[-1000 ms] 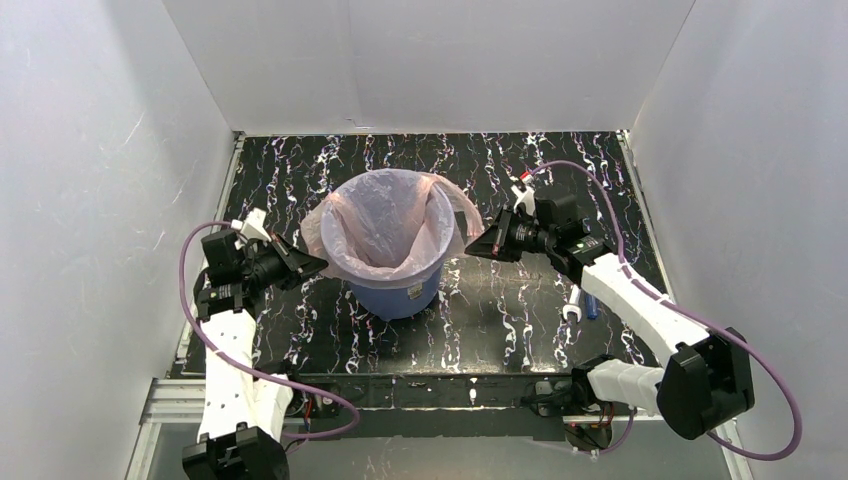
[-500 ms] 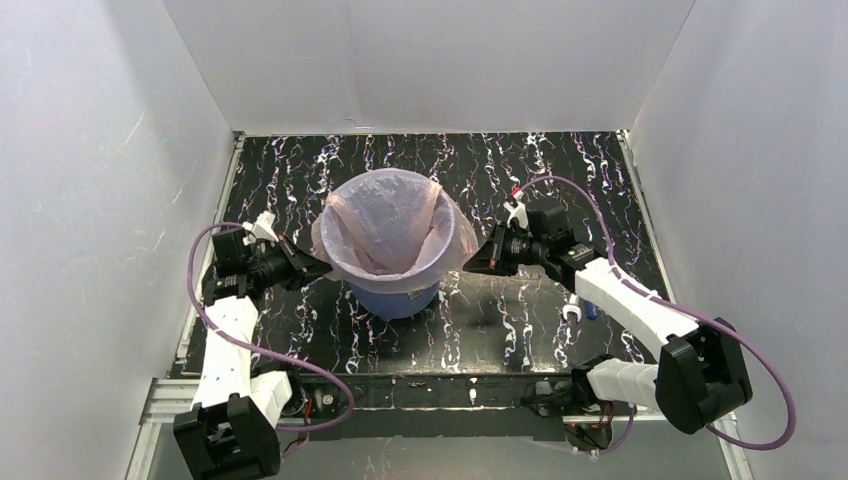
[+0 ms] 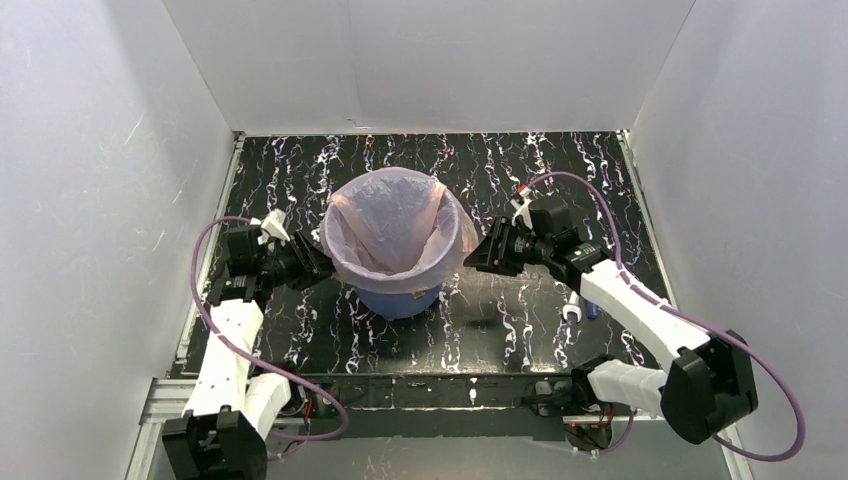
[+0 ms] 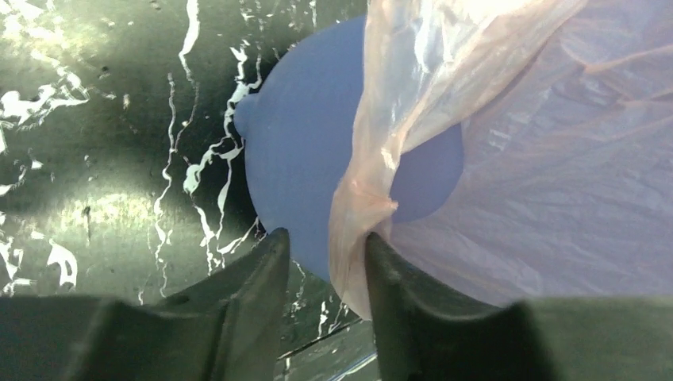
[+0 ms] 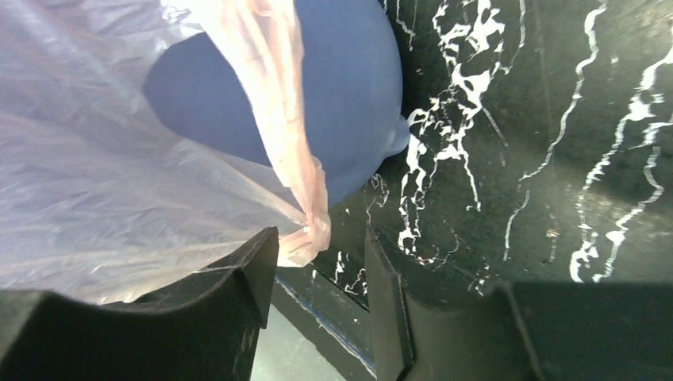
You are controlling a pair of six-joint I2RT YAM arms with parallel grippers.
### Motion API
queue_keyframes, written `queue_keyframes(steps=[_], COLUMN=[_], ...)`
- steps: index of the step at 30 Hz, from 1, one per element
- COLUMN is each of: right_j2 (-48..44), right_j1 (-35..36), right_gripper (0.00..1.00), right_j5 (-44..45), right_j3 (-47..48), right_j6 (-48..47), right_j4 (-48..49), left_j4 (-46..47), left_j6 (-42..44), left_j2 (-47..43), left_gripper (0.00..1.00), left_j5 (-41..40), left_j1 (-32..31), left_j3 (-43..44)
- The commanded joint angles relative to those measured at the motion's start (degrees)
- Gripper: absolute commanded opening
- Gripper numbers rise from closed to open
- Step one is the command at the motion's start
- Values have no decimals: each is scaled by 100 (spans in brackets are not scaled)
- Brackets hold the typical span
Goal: Put the trash bags into the trash bin
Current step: Adjust the trash bag in the trash bin.
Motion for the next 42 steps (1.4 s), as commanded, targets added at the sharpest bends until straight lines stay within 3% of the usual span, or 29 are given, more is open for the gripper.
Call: queue_keyframes(steps=[1,3,5,8,10,15,21,29,37,42], right_j2=[-554,-813,-1032,-1234,-1253,-977,-330,653,1759,2199], right_j1=[12,12,12,12,12,12,12,27,427,1053], right_gripper=[55,60,63,65,66,66,63,60,63,67], right_j5=[860,1375,1726,1790,1763,1170,191,23,1185,2114], right_j3=[534,617,691,891,1115,1663,2155,3490,5198,5892], right_j6=[-526,-584,-654,-735,-809,-840,-627,-1642,-3084,-3805], right_j4=[-779,-1008,-1141,-1083,-1049,-815,-518,-1612,-3140,-3535], left_j4=[-754,-1078,-1347,-1607,-1680,-1511,-1070,-974,-1981,-2225], left_j6=[319,432,454,380,307,125,-283,-286,764,1116], left_j2=[-485,-705,-941,-1339,-1587,-1808,-1870,-1427,-376,-78], left_gripper=[47,51,64,68,76,79,79,79,74,58], left_j5=[-715,-1034,-1325,-1722,-1884,-1349,-565,-67,-70,-132], left_j1=[-18,-20,-13,-11,-8,-5,-5,-11,-23,-213], left_j3=[166,252,318,433,548,926,1136,1928,3033,3145])
